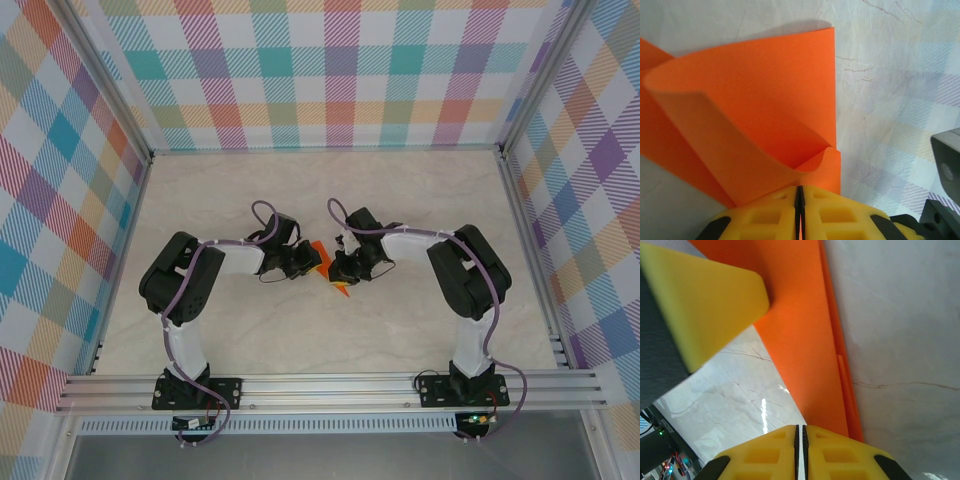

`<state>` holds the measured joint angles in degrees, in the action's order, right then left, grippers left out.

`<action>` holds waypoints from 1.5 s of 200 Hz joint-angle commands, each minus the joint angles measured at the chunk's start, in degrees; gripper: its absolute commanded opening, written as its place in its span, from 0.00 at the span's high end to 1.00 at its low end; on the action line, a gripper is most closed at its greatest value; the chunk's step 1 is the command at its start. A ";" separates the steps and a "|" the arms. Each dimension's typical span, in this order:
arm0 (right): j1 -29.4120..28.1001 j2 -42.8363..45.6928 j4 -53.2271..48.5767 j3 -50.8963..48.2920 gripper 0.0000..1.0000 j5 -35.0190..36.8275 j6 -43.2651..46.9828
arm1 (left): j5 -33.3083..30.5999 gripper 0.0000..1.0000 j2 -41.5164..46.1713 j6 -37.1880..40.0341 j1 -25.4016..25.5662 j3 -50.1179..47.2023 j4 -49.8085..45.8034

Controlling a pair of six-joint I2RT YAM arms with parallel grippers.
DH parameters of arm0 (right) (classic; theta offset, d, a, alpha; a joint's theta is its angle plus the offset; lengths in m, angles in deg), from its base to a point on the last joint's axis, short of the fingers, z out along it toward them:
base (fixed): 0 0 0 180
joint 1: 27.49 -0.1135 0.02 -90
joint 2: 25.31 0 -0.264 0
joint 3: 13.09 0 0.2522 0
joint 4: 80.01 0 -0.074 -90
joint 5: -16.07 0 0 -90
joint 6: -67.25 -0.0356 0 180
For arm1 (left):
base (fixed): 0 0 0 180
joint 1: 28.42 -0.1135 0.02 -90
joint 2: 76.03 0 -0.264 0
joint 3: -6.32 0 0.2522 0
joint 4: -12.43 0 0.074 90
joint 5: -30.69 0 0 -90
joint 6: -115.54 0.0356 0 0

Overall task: Fold a paper plane with a square sheet of paper (pick it up from the middle)
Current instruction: Fold the wing for the fifth time at the center of the table.

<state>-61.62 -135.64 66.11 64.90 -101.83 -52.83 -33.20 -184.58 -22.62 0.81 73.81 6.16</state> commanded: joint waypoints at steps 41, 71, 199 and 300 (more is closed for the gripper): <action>0.46 1.80 -4.20 -5.04 0.88 0.74 3.72 | -7.01 0.89 -5.04 1.15 0.65 -0.47 -6.35; 1.31 3.72 -3.58 -9.30 0.89 0.83 3.74 | -7.47 0.89 -5.29 1.21 0.65 -0.22 -6.96; 0.39 6.83 2.86 -2.83 0.89 -2.83 0.27 | -6.51 0.89 -5.09 1.76 0.64 -0.55 -6.33; 0.47 -2.96 1.45 -0.54 0.90 1.14 1.22 | -3.98 0.89 -3.49 2.81 0.61 0.60 -6.07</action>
<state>-61.24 -137.30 70.00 64.77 -103.03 -52.26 -33.07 -185.15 -21.70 0.81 75.12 4.76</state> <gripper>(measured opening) 0.101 0.109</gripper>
